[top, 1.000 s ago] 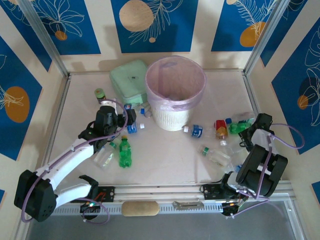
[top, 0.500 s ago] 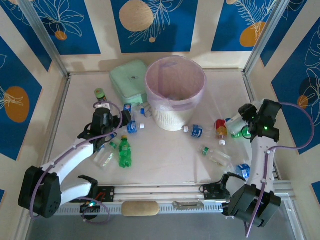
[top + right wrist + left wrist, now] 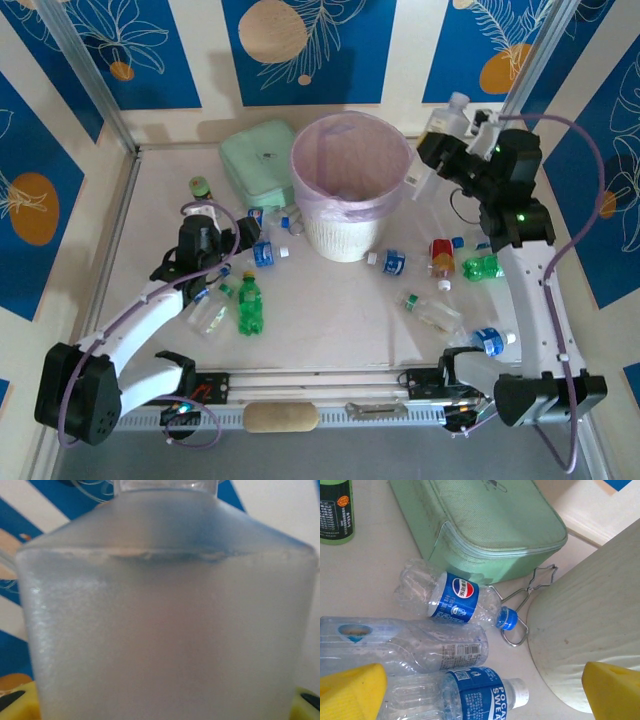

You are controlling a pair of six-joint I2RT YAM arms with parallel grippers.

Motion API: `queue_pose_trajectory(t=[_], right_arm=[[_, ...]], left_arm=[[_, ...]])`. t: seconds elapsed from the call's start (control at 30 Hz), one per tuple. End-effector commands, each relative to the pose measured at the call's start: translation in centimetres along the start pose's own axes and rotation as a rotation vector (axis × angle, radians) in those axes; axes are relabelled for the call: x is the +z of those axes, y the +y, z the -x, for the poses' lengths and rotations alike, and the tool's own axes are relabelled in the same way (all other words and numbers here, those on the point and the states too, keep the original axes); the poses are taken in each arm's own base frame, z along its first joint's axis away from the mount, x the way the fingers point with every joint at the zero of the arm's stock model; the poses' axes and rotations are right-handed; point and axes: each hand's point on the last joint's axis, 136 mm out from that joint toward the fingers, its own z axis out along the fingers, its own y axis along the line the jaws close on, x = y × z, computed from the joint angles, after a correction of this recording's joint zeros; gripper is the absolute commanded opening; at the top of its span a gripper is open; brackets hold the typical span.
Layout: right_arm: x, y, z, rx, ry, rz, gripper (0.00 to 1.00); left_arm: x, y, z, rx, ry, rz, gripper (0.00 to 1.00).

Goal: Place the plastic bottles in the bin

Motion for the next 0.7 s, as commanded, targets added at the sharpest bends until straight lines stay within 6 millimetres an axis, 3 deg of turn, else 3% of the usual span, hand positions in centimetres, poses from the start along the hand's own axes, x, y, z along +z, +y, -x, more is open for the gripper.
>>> queue_pose_trajectory(t=[0.0,0.17,0.27,0.5,0.67], right_arm=[[2.1,3.7,1.6,-0.124,-0.029,0.085,0.49],[6.5,6.5,1.8,-0.241,-0.02,0.113,0.49],[9.3,7.0,1.2,-0.301,0.001,0.1,0.49],[14.3,6.0,-2.2,-0.349,0.108,0.053,0.49],[15.8,4.8,-5.6,-0.385,0.19,0.015,0.51]], left_arm=[[-0.3,-0.2,-0.2,-0.011,0.008,-0.034,1.0],[-0.5,-0.9,-1.3,-0.027,0.041,-0.094,1.0],[-1.0,-1.0,-1.9,-0.029,0.056,-0.114,1.0],[-2.4,0.0,-2.5,-0.024,0.048,-0.083,1.0],[-2.7,0.4,-2.5,-0.02,0.045,-0.064,1.0]])
